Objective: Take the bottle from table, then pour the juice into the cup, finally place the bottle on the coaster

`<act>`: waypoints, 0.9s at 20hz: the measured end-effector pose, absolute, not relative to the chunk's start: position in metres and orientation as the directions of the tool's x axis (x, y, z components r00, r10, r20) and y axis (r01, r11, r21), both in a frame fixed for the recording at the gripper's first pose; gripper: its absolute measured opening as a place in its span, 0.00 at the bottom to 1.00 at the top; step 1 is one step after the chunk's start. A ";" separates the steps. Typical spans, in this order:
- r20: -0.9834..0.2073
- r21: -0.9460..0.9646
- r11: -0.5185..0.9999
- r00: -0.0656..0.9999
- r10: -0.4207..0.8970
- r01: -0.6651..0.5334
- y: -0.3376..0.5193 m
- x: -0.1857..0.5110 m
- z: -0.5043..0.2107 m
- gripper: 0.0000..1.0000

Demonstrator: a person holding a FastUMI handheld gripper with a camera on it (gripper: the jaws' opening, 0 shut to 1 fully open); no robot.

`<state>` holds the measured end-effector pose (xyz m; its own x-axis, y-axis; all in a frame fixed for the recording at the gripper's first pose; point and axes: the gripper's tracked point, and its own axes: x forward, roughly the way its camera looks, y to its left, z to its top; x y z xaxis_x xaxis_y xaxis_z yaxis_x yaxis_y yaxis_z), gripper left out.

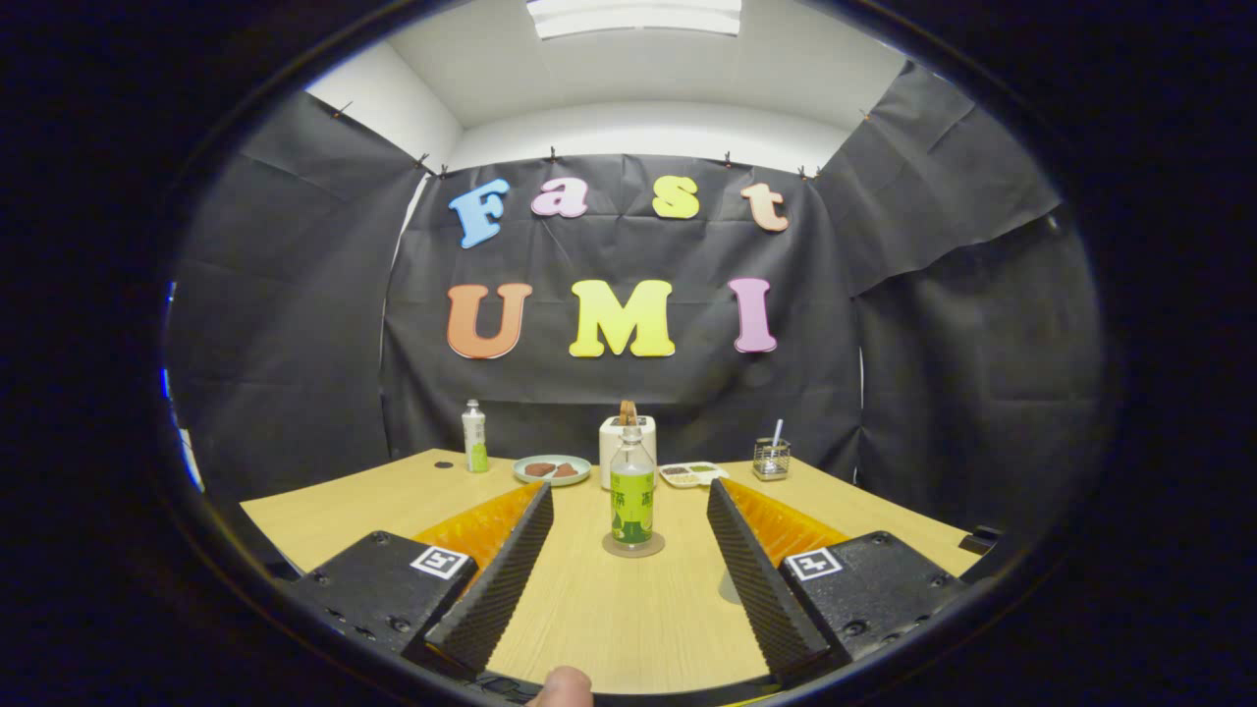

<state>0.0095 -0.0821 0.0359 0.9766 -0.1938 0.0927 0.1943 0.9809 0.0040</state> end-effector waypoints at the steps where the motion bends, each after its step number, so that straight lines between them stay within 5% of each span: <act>1: 0.092 0.007 0.981 0.977 -0.192 0.193 -0.082 0.009 0.036 1.00; 18: 0.091 0.016 0.982 0.978 -0.190 0.189 -0.085 0.009 0.038 1.00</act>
<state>0.0086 -0.0847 0.0377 0.9775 -0.1900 0.0912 0.1894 0.9818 0.0157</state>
